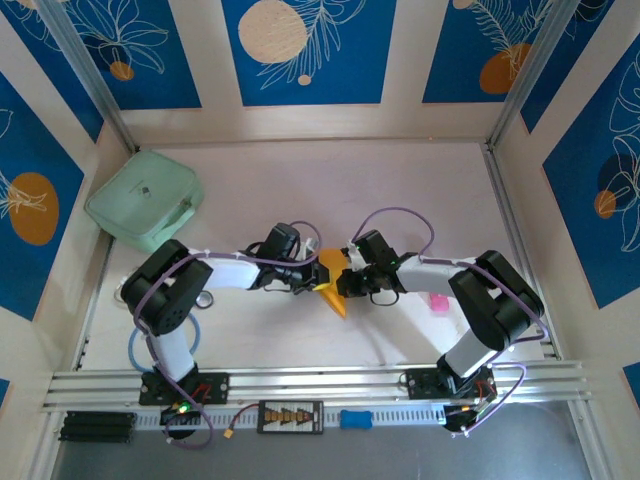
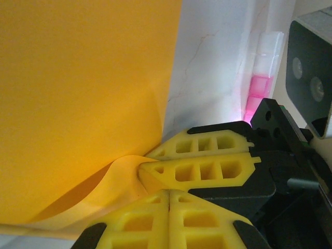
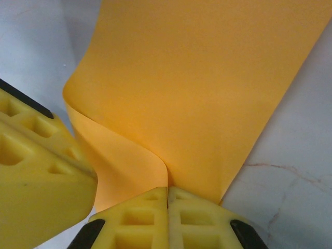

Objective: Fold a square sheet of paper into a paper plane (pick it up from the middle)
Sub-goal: Third fold the triangle at the center of the table.

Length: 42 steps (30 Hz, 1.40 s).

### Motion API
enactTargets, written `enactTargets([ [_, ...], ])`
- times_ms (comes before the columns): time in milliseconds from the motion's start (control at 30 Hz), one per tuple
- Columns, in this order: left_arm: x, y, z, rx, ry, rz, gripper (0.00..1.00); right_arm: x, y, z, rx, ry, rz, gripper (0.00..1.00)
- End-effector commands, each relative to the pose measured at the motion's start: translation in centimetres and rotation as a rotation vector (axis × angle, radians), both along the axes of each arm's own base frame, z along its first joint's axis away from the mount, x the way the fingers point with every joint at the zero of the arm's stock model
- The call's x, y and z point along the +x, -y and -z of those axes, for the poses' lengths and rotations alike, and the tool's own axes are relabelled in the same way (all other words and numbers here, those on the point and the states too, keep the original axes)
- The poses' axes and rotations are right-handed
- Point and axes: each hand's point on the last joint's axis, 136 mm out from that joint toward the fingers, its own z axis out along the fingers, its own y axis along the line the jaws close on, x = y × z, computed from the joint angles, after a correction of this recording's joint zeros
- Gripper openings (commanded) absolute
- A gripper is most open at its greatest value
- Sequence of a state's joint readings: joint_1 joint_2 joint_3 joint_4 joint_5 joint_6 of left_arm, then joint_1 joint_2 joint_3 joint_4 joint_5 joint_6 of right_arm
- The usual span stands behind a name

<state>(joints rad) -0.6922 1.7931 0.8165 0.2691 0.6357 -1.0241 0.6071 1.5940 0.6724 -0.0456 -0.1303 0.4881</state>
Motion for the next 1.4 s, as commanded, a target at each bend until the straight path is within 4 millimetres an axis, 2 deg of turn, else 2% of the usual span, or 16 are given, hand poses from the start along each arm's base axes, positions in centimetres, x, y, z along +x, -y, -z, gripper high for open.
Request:
enactTargets([
  [0, -0.2, 0.2, 0.7, 0.025, -0.022, 0.009, 0.0, -0.4, 0.7, 0.9, -0.032, -0.033, 0.016, 0.0],
  [300, -1.0, -1.1, 3.1, 0.115, -0.05, 0.016, 0.0, -0.4, 0.7, 0.9, -0.033, -0.035, 0.018, 0.0],
  [833, -1.5, -1.7, 5.0, 0.161, -0.073, 0.028, 0.0, -0.3, 0.5, 0.7, -0.022, -0.036, 0.013, 0.0],
  [967, -1.7, -1.8, 5.3, 0.17, -0.073, 0.033, 0.0, 0.0, 0.1, -0.8, 0.012, -0.021, 0.018, 0.05],
  [1133, -1.7, -1.8, 5.4, 0.171, -0.075, 0.034, 0.0, 0.5, 1.0, -3.5, 0.052, -0.005, 0.086, 0.29],
  [1233, -1.7, -1.8, 5.3, 0.169, -0.075, 0.035, 0.0, 0.0, 1.7, -4.6, 0.078, -0.019, 0.115, 0.37],
  [1300, -1.6, -1.8, 5.3, 0.169, -0.072, 0.034, 0.0, -0.7, 1.1, -5.8, 0.126, -0.02, 0.092, 0.37],
  [1367, -1.6, -1.8, 5.3, 0.17, -0.072, 0.034, 0.0, -1.8, 0.1, -6.9, 0.197, -0.045, 0.052, 0.31],
])
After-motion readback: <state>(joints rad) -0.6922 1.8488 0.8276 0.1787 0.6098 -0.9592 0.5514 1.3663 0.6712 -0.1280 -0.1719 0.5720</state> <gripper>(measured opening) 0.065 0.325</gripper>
